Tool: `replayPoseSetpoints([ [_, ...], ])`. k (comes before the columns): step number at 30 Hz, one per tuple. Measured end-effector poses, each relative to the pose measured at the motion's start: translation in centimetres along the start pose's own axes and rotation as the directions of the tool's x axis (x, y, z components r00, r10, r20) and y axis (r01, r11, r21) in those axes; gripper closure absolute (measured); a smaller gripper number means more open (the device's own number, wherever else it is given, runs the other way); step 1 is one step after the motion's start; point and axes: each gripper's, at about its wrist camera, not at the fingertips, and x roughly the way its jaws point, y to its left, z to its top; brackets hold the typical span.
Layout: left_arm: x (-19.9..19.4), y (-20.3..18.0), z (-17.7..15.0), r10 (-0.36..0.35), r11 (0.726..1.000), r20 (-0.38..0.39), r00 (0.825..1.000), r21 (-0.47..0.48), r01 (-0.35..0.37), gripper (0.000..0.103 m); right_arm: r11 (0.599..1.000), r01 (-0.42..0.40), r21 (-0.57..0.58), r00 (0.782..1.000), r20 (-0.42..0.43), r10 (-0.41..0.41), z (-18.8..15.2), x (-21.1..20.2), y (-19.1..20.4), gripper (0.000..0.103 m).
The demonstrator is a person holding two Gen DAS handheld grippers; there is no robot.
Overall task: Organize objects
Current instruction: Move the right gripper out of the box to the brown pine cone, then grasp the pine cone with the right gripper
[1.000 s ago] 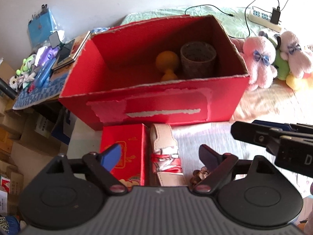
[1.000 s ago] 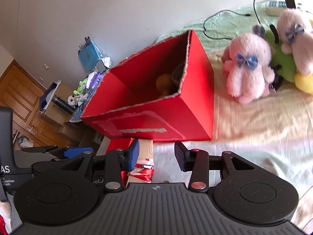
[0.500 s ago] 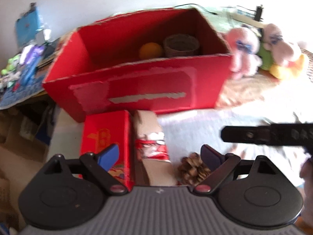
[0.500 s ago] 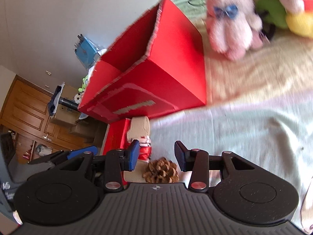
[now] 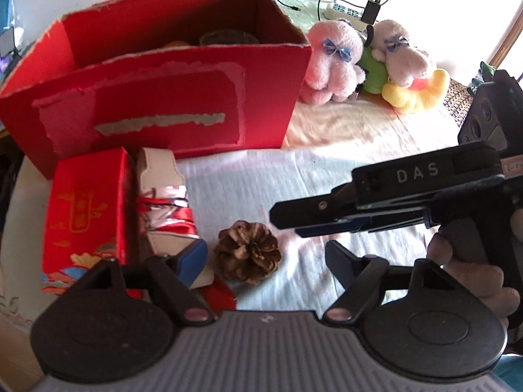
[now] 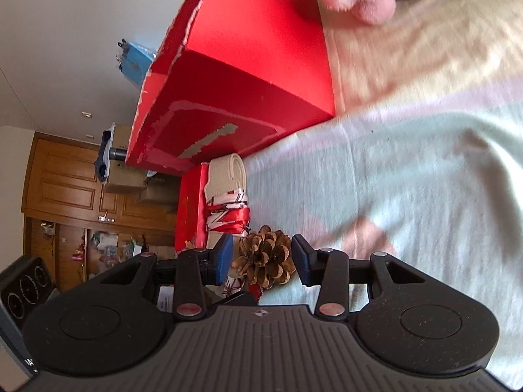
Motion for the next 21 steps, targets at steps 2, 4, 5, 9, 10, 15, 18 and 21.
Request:
replayPoseSetpoints([
  [2, 0.6, 0.0, -0.1, 0.012, 1.0, 0.0, 1.0, 0.0, -0.012, 0.026, 1.0, 0.0, -0.003, 1.0, -0.019, 0.0, 0.0, 0.3, -0.1, 0.059],
  [4, 1.4, 0.2, -0.1, 0.019, 1.0, -0.009, 1.0, -0.004, -0.019, 0.029, 1.0, 0.001, -0.007, 0.999, -0.034, -0.002, 0.0, 0.8, 0.0, 0.059],
  [5, 1.8, 0.4, -0.1, 0.024, 1.0, -0.016, 1.0, -0.007, -0.024, 0.031, 1.0, 0.002, -0.011, 0.999, -0.042, -0.003, 0.0, 0.9, 0.0, 0.059],
  [9, 2.8, 0.4, -0.2, 0.027, 1.0, -0.023, 0.999, 0.009, -0.027, 0.039, 1.0, 0.01, -0.023, 0.998, -0.06, -0.012, 0.2, 1.6, 0.0, 0.058],
  [10, 2.9, 0.3, -0.3, 0.029, 0.999, -0.023, 0.999, 0.016, -0.028, 0.04, 1.0, 0.014, -0.022, 0.998, -0.062, -0.015, 0.2, 1.7, -0.1, 0.058],
  [15, 3.2, 0.2, -0.4, 0.045, 0.998, -0.013, 0.999, 0.037, -0.044, 0.041, 1.0, 0.021, -0.013, 0.997, -0.074, -0.022, 0.2, 1.9, -0.5, 0.058],
  [18, 3.3, 0.1, -0.3, 0.068, 0.997, -0.015, 0.998, 0.044, -0.067, 0.05, 1.0, 0.018, -0.003, 0.997, -0.073, -0.018, 0.2, 1.7, -0.6, 0.059],
  [21, 3.3, 0.2, -0.1, 0.052, 0.998, -0.019, 0.998, 0.029, -0.052, 0.05, 0.999, 0.033, -0.014, 0.997, -0.07, -0.034, 0.3, 1.2, -0.4, 0.061],
])
